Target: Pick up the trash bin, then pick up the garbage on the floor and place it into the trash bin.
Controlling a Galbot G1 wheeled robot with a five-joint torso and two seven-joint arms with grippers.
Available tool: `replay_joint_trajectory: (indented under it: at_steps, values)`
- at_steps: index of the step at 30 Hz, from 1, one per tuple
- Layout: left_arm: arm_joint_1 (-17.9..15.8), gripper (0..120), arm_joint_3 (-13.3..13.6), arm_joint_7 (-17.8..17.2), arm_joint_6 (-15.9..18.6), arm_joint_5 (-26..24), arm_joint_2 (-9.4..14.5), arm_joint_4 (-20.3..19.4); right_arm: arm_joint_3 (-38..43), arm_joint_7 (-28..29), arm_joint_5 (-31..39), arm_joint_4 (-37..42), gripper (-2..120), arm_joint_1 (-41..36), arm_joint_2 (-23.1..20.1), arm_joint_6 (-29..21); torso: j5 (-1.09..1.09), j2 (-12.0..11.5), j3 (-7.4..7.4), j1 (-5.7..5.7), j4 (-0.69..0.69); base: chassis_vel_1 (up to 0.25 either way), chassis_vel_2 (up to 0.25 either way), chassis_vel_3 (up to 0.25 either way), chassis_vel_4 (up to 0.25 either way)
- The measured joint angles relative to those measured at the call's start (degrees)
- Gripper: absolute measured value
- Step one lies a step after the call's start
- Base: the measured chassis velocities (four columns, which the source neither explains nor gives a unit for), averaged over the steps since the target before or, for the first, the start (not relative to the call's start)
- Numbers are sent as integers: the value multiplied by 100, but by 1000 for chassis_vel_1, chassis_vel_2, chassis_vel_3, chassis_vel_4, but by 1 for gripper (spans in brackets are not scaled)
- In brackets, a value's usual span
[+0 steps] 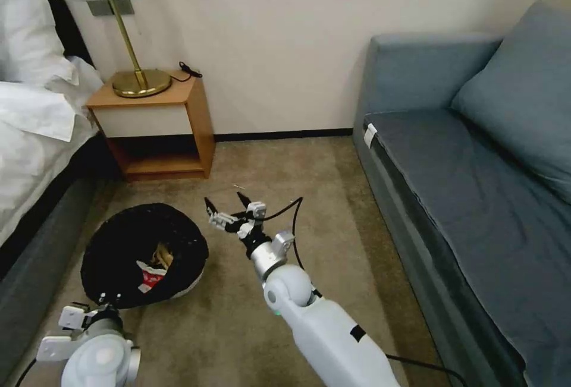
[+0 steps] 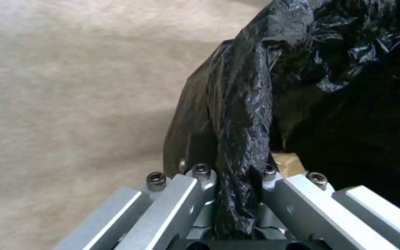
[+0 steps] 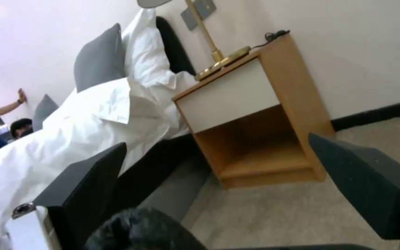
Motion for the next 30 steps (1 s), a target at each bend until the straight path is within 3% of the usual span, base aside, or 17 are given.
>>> replay_joint_trajectory:
  at_steps: [1,6,11,14,17,25,27,29,30]
  values:
    - [-59,3,-7,-237,118,49,24,-12,18,-2,-13,-8,100,-2,16,3,0,0,0,0,0,0,0,0,0]
    - [-233,3,-46,-578,308,209,144,19,51,-4,-26,-27,100,12,15,13,0,0,0,0,0,0,0,0,0]
    - [-350,4,-31,-593,386,317,256,84,101,-12,-43,-26,100,-17,-30,34,-1,0,0,0,-1,0,0,0,0]
    - [-342,11,28,-444,414,467,272,63,125,-24,-49,-23,100,-47,-60,44,-1,0,0,0,-1,0,0,0,0]
    - [-312,26,102,-268,593,711,254,-25,153,-37,-65,-22,100,-81,-116,64,0,0,0,0,-1,0,0,0,0]
    - [-191,53,113,-276,891,1254,283,-127,180,-41,-81,6,100,-93,-165,75,0,0,0,0,-1,0,0,0,0]
    - [-104,64,85,-272,893,1499,318,-232,180,-42,-91,29,100,-109,-174,76,0,0,0,0,-1,0,0,0,0]
    - [-77,65,83,-262,862,1600,320,-256,180,-42,-91,36,100,-112,-175,76,0,0,0,0,-1,0,0,0,0]
    - [2,70,84,-194,718,1903,324,-318,182,-41,-92,60,100,-124,-179,77,-1,0,0,0,-1,0,0,0,0]
